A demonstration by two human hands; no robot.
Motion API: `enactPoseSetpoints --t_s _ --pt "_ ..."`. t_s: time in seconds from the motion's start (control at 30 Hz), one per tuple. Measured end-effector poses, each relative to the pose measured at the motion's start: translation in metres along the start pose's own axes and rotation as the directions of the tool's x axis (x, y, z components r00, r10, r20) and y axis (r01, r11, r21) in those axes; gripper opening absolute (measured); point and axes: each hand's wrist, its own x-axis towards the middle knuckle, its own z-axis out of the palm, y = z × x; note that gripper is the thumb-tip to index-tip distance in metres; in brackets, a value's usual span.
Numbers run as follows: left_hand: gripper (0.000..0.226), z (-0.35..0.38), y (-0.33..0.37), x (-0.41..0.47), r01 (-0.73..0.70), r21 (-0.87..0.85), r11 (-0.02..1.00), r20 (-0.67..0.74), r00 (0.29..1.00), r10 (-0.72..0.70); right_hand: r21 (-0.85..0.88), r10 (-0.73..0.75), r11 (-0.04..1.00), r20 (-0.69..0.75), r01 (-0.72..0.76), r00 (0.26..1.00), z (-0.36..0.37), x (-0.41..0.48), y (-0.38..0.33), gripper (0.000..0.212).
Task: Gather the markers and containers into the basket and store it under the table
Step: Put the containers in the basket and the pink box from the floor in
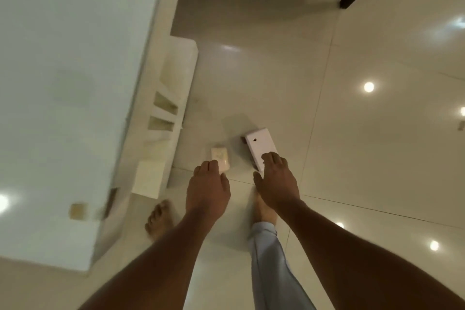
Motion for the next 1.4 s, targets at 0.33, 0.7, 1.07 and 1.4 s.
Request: enactPoseSetpoints --t_s 0.33,0.7,1.07,1.4 --pt "0.084 0.152 -0.004 0.113 0.472 -0.199 0.859 0.109 0.882 -0.459 0.143 0.054 0.988 -0.009 -0.052 0.998 0.096 0.108 0.080 0.107" --pt "0.076 0.162 -0.021 0.138 0.523 -0.226 0.822 0.205 0.850 -0.485 0.404 0.131 0.898 0.125 -0.171 0.983 0.080 0.125 0.083 0.108" --pt "0.047 0.020 0.034 0.045 0.609 -0.750 0.259 0.535 0.788 -0.305 0.835 0.112 0.428 0.331 -0.346 0.937 -0.034 0.031 0.048 0.068" --pt "0.063 -0.146 0.065 -0.060 0.561 -0.822 0.101 0.551 0.827 -0.108 0.878 0.036 0.328 0.356 -0.348 0.934 -0.169 -0.052 -0.022 0.036"
